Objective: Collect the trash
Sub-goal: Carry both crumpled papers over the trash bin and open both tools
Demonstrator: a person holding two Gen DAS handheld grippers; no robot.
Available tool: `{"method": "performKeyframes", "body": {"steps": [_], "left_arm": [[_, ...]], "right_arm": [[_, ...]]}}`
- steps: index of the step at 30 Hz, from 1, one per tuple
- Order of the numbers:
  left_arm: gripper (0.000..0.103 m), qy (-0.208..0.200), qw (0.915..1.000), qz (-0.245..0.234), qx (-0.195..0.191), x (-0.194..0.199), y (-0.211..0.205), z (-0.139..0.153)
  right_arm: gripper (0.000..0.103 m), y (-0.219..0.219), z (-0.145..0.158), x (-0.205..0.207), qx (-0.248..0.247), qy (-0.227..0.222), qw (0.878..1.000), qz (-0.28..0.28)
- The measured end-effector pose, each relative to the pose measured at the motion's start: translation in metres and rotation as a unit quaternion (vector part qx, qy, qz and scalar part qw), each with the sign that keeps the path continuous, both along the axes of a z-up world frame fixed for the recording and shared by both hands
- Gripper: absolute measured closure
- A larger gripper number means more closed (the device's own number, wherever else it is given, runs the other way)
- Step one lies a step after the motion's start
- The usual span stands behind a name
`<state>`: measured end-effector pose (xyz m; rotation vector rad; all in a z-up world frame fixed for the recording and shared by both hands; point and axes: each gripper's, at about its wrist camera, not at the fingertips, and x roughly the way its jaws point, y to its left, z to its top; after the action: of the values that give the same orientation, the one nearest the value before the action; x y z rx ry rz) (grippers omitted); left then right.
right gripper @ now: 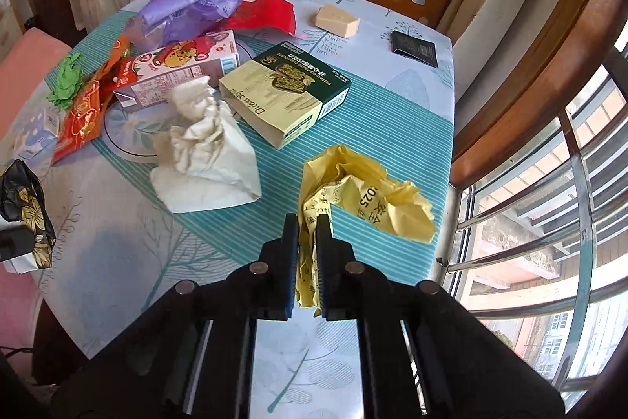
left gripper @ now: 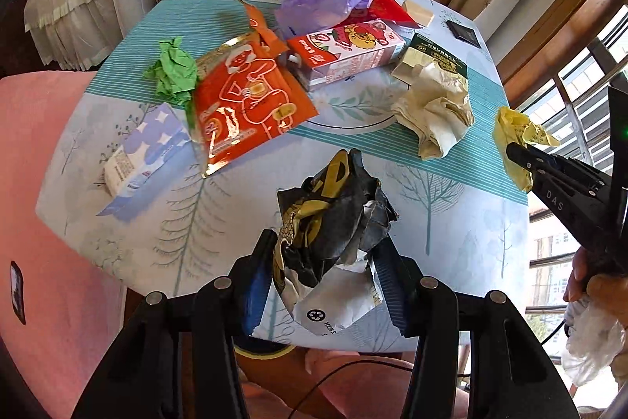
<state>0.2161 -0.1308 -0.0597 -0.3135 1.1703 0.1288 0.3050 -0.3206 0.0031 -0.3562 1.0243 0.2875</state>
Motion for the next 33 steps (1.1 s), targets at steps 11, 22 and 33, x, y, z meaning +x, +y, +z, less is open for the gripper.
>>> {"method": "performKeyframes", "body": {"steps": [11,22,33], "left_arm": [[0.053,-0.049,0.9982,-0.030,0.017,-0.110,0.096,0.028],[0.053,-0.050,0.9963,-0.058,0.040,-0.211,0.183,0.004],[0.053,0.024,0.9956,-0.087,0.026,-0.227,0.185,-0.092]], "right_arm": [[0.097,0.090,0.065,-0.134,0.055,-0.036,0.998,-0.026],[0.097,0.238,0.042,-0.273,0.105,0.000,0.994,0.025],[0.097,0.274,-0.063,-0.315,0.067,0.104,0.992,0.032]]}}
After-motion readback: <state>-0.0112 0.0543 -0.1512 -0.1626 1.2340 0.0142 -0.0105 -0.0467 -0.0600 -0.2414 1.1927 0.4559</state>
